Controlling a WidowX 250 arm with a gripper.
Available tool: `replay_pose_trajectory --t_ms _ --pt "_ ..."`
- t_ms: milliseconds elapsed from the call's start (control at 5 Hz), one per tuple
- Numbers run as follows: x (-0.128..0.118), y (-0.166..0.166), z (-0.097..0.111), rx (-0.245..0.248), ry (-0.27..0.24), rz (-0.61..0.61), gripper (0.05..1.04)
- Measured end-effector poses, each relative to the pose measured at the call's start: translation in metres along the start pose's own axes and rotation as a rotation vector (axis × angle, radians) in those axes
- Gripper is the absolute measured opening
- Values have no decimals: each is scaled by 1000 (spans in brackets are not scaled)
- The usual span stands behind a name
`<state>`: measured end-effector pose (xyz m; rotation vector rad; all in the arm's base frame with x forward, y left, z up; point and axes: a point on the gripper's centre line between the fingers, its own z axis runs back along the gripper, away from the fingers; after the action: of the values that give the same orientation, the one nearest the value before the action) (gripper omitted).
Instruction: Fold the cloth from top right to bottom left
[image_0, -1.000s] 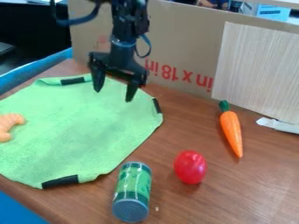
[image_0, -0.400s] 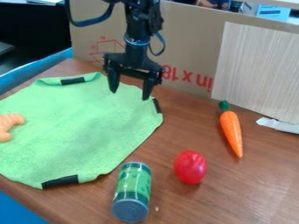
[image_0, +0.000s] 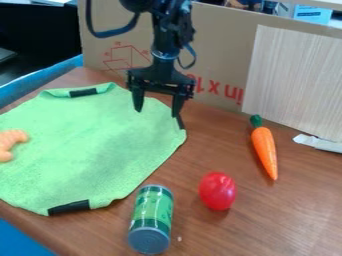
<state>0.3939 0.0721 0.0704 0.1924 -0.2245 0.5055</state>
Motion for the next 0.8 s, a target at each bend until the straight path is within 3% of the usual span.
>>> replay_pose_trajectory --t_ms 800 --pt "3 -22 -28 16 -13 113 1001"
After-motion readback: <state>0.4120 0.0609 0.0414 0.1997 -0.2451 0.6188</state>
